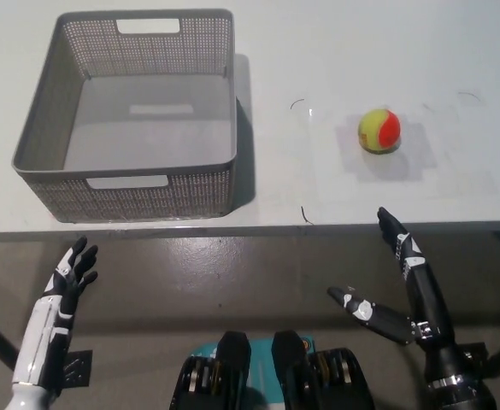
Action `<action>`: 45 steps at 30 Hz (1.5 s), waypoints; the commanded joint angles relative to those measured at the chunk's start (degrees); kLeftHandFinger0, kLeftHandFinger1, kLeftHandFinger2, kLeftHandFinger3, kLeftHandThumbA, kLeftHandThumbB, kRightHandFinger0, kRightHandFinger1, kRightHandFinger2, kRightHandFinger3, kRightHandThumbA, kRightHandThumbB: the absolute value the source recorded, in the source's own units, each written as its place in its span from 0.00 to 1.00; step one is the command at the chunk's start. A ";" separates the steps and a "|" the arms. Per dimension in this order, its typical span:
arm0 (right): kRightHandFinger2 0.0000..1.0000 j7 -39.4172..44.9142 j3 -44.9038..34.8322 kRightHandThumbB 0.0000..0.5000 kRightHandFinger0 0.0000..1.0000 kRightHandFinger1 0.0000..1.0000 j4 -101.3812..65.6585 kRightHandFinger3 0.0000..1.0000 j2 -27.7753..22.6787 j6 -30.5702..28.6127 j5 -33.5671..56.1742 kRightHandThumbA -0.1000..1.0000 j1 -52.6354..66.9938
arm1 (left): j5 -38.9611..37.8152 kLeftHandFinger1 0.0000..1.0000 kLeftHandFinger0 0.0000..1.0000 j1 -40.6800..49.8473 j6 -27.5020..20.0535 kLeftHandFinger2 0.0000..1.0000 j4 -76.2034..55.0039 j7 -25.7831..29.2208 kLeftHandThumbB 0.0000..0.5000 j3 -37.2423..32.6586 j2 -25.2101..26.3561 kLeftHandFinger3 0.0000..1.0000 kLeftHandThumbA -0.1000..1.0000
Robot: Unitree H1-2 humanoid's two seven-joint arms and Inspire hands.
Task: Use the right hand to pick up a tennis ball and put it into a container on the left side
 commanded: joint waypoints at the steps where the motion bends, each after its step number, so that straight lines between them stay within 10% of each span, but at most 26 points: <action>1: 1.00 -2.36 -0.65 0.40 1.00 1.00 -2.56 1.00 -0.15 -4.70 -3.22 1.00 -0.76 | 0.07 1.00 1.00 -0.32 -1.35 1.00 -1.90 -1.01 0.36 -0.21 0.80 1.00 1.00; 10: 1.00 -5.79 -4.67 0.44 1.00 1.00 -7.45 1.00 0.02 -0.49 -7.72 0.95 -4.50 | 1.59 1.00 1.00 -0.10 -1.07 1.00 -1.87 -1.26 0.34 -0.13 0.97 1.00 1.00; 23: 1.00 -5.30 -6.45 0.93 1.00 1.00 -5.66 1.00 -7.81 15.70 -24.97 0.99 -21.81 | 1.51 1.00 1.00 0.66 -1.82 1.00 -1.26 -1.67 0.35 0.01 1.27 1.00 1.00; 45: 1.00 -3.11 3.83 1.00 1.00 1.00 30.42 1.00 -12.19 26.63 -28.87 0.99 -51.90 | 1.71 1.00 1.00 1.18 -1.56 1.00 -1.43 -1.74 0.39 0.66 1.40 1.00 1.00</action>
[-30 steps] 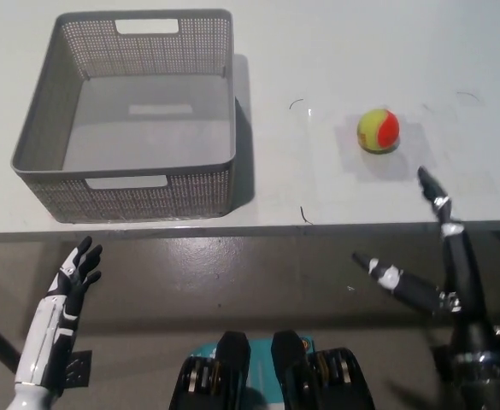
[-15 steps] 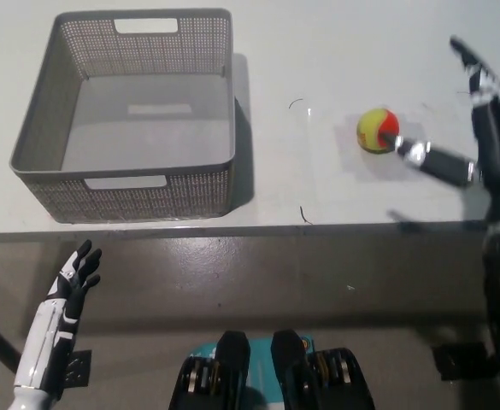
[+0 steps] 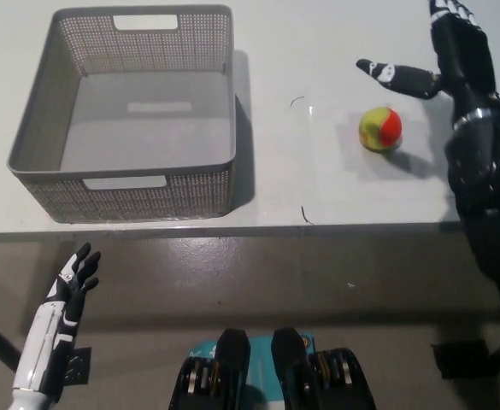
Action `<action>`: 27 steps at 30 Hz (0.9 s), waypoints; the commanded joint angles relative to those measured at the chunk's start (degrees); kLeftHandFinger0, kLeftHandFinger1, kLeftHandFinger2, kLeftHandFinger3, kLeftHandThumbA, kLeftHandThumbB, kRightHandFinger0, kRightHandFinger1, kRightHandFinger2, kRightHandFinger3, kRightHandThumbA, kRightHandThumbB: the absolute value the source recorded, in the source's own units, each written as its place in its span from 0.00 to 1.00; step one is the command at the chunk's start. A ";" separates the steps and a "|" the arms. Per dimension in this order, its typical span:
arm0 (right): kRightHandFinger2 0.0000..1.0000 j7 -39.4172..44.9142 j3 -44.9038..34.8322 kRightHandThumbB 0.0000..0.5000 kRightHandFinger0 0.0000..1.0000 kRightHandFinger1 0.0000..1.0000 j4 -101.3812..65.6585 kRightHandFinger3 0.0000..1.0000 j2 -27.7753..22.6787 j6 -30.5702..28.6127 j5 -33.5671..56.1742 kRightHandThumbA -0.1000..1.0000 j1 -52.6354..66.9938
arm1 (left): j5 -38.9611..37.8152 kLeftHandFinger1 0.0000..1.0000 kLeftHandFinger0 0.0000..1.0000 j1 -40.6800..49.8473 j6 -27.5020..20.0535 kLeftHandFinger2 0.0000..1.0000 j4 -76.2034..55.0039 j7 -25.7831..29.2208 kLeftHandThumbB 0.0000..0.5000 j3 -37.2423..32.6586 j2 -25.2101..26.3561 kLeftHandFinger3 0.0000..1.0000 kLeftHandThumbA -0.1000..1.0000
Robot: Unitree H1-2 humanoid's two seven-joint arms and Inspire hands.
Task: Use the right hand to pick up a tennis ball and put it into a container on the left side
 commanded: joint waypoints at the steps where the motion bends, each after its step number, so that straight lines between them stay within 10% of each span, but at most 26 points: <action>1: 1.00 0.47 1.59 1.00 1.00 1.00 3.56 1.00 -0.77 2.62 -0.46 1.00 -5.79 | 0.34 1.00 1.00 0.47 -1.35 1.00 -1.51 -0.32 0.40 0.40 1.05 1.00 1.00; 27: 1.00 -2.22 7.15 1.00 1.00 1.00 31.46 1.00 2.13 -2.16 3.25 1.00 -15.37 | 0.18 1.00 1.00 1.34 -1.79 1.00 -1.58 -0.64 0.41 1.27 0.98 1.00 1.00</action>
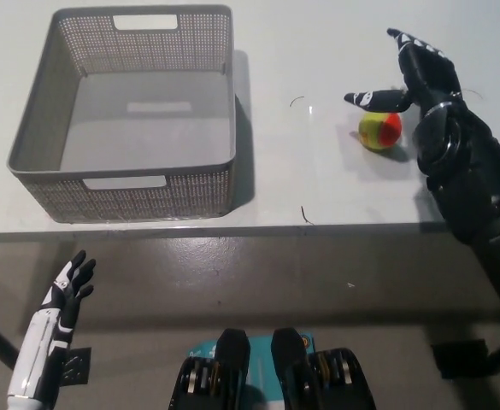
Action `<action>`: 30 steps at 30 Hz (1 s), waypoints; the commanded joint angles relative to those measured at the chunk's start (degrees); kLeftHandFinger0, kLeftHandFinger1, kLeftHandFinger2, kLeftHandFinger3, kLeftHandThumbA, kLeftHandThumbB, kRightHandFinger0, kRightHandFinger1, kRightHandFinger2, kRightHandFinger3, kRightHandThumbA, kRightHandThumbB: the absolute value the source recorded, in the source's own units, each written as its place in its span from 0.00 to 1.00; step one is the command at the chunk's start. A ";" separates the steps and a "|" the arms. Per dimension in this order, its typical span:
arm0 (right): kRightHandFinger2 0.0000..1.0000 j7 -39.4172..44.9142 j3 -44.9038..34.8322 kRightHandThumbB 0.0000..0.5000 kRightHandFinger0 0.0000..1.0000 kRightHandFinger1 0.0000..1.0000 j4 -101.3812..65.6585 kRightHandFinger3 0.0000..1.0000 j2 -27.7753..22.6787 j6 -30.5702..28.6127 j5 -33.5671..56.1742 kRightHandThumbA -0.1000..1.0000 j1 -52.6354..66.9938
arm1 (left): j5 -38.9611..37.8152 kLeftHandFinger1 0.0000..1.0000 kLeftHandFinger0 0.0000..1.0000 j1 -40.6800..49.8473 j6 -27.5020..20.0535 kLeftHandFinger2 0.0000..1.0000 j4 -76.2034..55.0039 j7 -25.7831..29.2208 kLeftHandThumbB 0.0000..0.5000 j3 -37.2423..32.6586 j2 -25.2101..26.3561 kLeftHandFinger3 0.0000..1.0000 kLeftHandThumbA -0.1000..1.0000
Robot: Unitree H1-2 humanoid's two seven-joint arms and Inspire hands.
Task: Use the right hand to pick up a tennis ball and put it into a container on the left side
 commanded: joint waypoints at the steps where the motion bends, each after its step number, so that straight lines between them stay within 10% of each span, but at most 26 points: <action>1: 1.00 -2.33 0.57 1.00 1.00 1.00 3.85 1.00 0.57 -3.57 1.89 1.00 -5.78 | -0.21 1.00 1.00 0.21 -1.75 1.00 -1.58 -0.11 0.41 0.40 0.86 1.00 1.00; 30: 1.00 -2.67 2.15 1.00 1.00 1.00 22.24 1.00 4.84 -3.52 7.01 0.88 -10.35 | -0.96 1.00 1.00 -0.16 -2.17 1.00 -1.31 0.28 0.44 1.89 1.36 1.00 1.00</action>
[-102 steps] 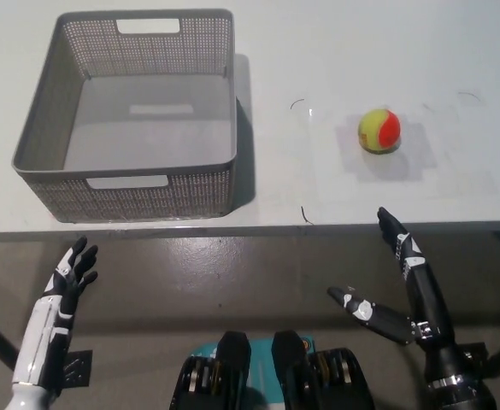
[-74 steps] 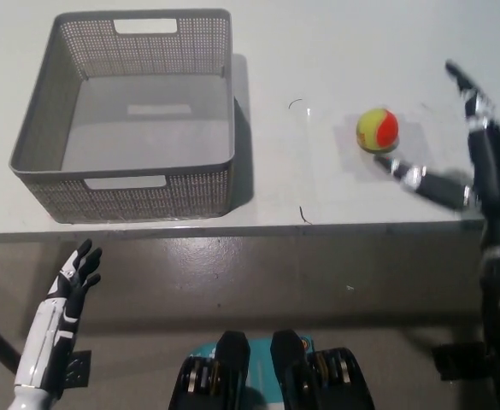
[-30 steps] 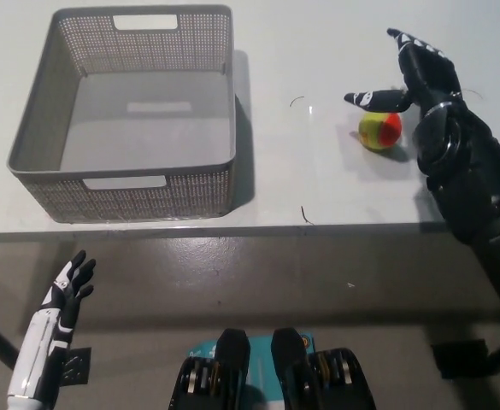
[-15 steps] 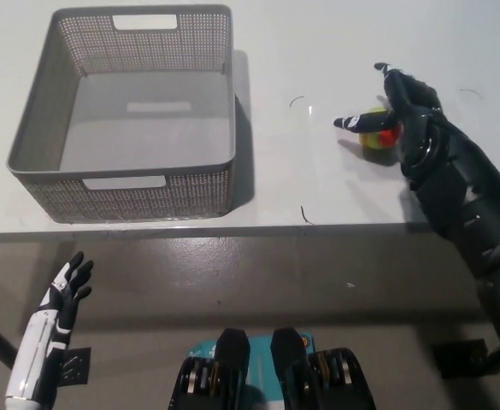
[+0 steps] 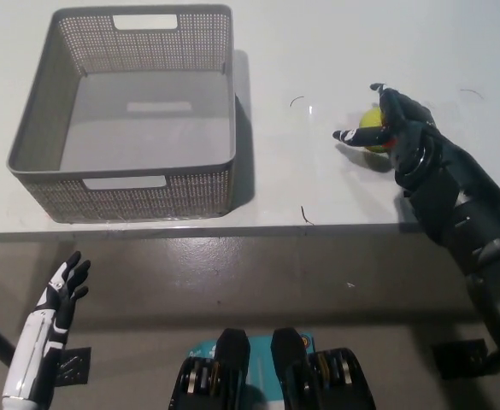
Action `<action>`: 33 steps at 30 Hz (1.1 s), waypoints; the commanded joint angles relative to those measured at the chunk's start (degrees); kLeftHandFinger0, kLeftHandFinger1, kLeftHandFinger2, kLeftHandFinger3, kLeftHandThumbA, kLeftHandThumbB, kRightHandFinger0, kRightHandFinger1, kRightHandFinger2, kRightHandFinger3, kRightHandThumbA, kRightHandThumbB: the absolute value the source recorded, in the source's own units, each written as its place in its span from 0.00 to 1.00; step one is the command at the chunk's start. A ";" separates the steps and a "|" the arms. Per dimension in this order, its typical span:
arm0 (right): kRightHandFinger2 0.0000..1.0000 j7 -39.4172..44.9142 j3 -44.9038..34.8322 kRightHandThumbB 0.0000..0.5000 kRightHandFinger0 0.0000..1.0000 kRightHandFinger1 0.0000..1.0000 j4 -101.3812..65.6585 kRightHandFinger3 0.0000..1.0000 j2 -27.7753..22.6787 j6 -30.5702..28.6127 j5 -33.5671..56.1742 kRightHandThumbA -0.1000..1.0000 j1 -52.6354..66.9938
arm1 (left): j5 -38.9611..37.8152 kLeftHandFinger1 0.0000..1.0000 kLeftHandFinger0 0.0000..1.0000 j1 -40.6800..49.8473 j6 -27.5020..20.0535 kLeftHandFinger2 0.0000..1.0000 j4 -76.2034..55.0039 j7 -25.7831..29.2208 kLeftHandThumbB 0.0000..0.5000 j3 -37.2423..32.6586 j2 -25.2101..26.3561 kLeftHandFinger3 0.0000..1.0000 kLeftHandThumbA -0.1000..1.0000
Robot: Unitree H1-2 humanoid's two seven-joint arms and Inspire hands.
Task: Use the right hand to pick up a tennis ball and put it into a container on the left side
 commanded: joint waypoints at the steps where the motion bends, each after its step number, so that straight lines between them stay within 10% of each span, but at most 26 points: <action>1: 1.00 -1.29 1.29 1.00 1.00 1.00 0.26 1.00 0.30 0.63 0.65 0.87 -4.35 | -0.96 1.00 1.00 -0.30 -2.01 1.00 -1.43 0.28 0.43 1.15 0.97 1.00 1.00; 16: 1.00 0.33 3.21 0.99 1.00 1.00 1.23 1.00 0.06 2.84 1.05 0.79 -4.09 | -1.49 1.00 1.00 -0.40 -3.37 1.00 -1.11 0.03 0.41 1.78 0.94 1.00 1.00; 21: 1.00 -2.06 3.30 0.76 1.00 1.00 1.60 1.00 0.76 3.75 1.36 0.59 -4.92 | -1.79 1.00 1.00 -1.20 -3.26 1.00 -1.20 0.62 0.43 2.80 0.71 1.00 1.00; 22: 0.85 -4.42 2.61 0.53 0.68 0.75 1.51 1.00 0.78 2.73 1.96 0.20 -4.56 | -1.78 1.00 1.00 -1.29 -3.29 1.00 -1.24 0.58 0.43 2.91 0.81 1.00 1.00; 23: 0.56 -6.92 1.84 0.52 0.37 0.45 1.39 1.00 0.87 1.74 2.62 0.02 -4.20 | -1.99 1.00 1.00 -1.34 -3.23 1.00 -1.27 0.53 0.43 3.07 0.86 1.00 1.00; 24: 0.45 -8.77 1.09 0.50 0.27 0.34 1.33 0.95 0.97 1.20 3.31 0.00 -4.01 | -2.25 1.00 1.00 -1.41 -3.14 1.00 -1.28 0.49 0.43 3.23 0.83 1.00 1.00; 25: 0.38 -10.06 0.41 0.50 0.23 0.29 1.31 0.88 1.00 0.57 3.93 0.00 -3.82 | -2.41 1.00 1.00 -1.44 -3.12 1.00 -1.23 0.40 0.43 3.31 0.82 1.00 1.00; 28: 0.25 -15.03 -2.09 0.49 0.26 0.25 1.00 0.23 1.06 -3.61 5.96 0.00 -3.20 | -1.93 1.00 1.00 -1.44 -3.36 1.00 -1.03 0.54 0.42 3.60 0.99 1.00 1.00; 33: 0.09 -17.56 -4.45 0.47 0.00 0.00 0.93 0.27 1.12 -7.02 7.78 0.00 -3.08 | -1.69 1.00 1.00 -1.29 -3.05 1.00 -1.32 0.62 0.44 3.63 0.78 1.00 1.00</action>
